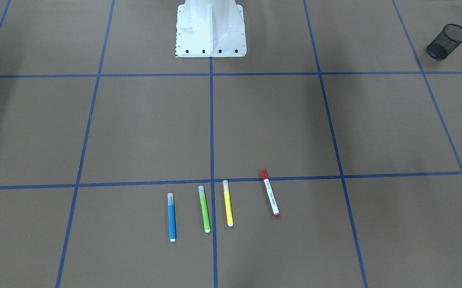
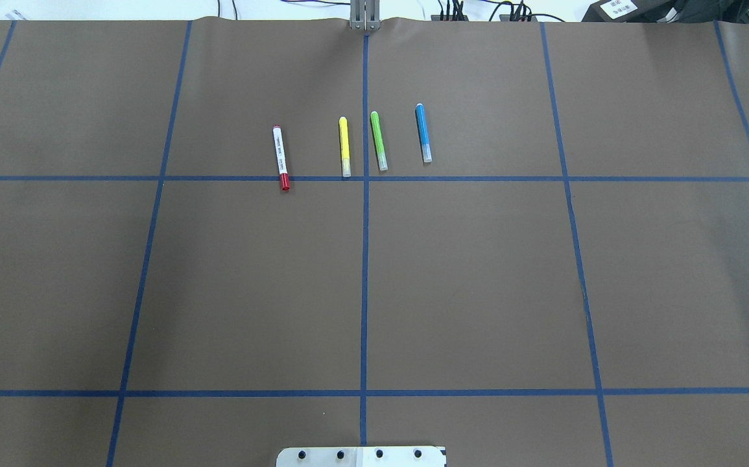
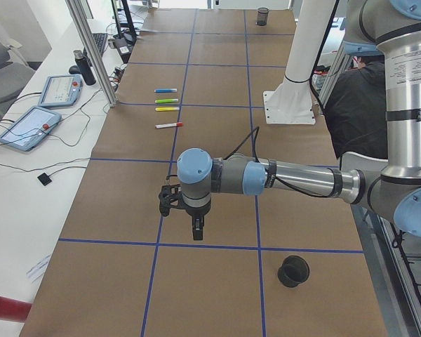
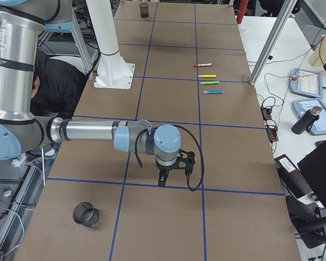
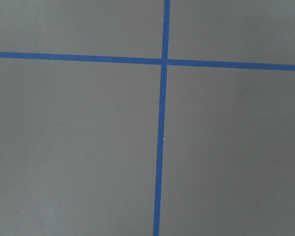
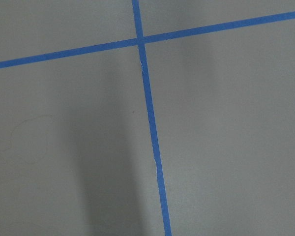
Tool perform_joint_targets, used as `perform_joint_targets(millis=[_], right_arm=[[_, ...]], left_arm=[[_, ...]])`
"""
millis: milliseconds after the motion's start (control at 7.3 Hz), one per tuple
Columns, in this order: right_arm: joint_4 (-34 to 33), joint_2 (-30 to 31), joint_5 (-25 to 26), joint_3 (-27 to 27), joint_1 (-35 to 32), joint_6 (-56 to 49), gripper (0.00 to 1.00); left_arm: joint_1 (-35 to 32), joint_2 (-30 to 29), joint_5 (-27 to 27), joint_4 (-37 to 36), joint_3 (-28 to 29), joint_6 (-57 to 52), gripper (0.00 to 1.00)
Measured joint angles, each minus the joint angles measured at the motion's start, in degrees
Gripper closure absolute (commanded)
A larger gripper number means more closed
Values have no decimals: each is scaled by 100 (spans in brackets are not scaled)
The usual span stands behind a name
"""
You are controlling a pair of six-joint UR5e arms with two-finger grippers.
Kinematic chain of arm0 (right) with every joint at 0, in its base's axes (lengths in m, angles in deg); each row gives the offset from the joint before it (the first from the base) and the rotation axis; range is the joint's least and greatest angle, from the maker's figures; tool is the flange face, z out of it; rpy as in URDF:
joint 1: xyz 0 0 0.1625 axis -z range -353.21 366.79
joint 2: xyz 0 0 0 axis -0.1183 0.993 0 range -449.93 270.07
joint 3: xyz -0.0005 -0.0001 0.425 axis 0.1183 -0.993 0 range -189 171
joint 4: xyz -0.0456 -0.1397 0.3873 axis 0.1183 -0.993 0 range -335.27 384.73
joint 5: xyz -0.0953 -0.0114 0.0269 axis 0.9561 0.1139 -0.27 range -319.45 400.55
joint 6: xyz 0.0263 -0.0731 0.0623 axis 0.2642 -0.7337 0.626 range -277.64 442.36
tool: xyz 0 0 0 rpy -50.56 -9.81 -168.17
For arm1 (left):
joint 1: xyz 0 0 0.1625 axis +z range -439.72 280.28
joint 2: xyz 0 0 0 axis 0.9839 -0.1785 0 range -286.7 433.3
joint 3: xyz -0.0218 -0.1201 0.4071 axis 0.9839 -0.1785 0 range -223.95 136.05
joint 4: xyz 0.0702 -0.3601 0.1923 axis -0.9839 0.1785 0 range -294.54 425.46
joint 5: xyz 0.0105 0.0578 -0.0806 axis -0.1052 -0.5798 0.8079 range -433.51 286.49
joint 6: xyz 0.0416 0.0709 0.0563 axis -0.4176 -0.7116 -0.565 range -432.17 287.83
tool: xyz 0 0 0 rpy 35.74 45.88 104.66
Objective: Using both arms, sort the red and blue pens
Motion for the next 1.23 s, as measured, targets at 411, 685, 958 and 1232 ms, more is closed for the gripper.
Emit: perform_joint_targets(millis=[411, 685, 958, 1232], right_arm=[[9, -34, 91, -18, 5, 50, 0], [-16, -277, 102, -51, 47, 81, 0], [-24, -496, 76, -64, 136, 88, 0], [-36, -894, 67, -87, 448, 94, 0]], left_arm=[[-1, -34, -3, -14, -106, 4, 0], [-3, -115, 77, -31, -176, 307, 0], [10, -223, 177, 115, -154, 719, 0], [39, -611, 182, 453, 47, 764, 0]])
